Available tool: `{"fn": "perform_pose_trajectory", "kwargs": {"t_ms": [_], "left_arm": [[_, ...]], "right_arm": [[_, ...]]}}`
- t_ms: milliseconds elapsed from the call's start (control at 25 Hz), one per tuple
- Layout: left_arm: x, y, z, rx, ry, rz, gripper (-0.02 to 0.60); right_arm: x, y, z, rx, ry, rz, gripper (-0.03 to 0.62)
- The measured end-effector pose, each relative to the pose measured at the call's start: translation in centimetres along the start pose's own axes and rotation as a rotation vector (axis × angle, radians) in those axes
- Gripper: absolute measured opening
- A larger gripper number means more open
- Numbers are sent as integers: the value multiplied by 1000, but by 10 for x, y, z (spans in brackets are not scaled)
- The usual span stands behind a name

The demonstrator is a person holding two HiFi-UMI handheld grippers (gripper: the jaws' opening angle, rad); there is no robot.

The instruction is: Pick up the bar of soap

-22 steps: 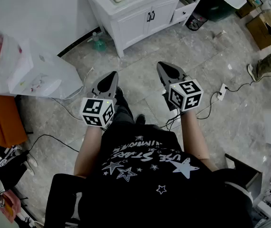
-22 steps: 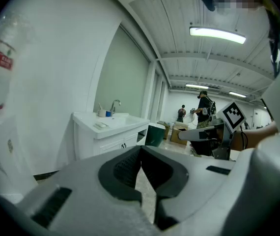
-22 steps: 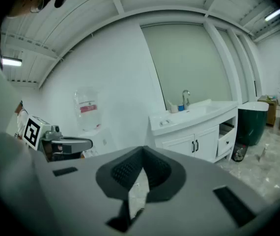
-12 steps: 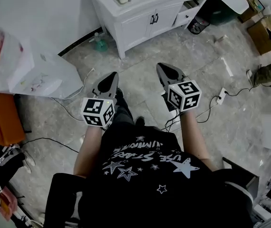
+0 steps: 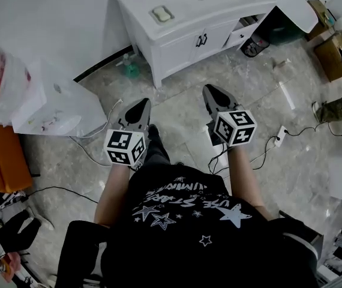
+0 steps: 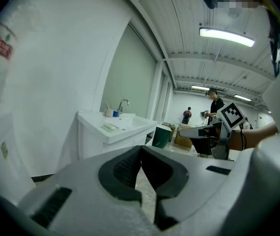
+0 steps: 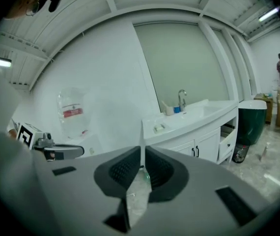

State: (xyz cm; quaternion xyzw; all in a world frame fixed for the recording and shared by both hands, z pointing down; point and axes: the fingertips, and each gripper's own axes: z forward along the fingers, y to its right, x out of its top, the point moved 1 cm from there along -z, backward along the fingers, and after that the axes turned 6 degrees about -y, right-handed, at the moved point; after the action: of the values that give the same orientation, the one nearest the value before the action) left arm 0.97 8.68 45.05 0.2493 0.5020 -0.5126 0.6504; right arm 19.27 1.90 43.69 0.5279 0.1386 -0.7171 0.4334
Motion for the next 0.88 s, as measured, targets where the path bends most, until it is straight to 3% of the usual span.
{"fn": "perform_pose_trajectory", "kwargs": {"t_ms": [480, 640, 880], "left_arm": [[63, -102, 66, -55, 4, 12, 8], [72, -137, 77, -70, 3, -5, 9], [73, -168, 90, -104, -20, 6, 9]], "right_arm": [[68, 6, 118, 10, -57, 45, 299], [75, 2, 152, 2, -104, 60, 359], [75, -4, 184, -31, -140, 85, 368]]}}
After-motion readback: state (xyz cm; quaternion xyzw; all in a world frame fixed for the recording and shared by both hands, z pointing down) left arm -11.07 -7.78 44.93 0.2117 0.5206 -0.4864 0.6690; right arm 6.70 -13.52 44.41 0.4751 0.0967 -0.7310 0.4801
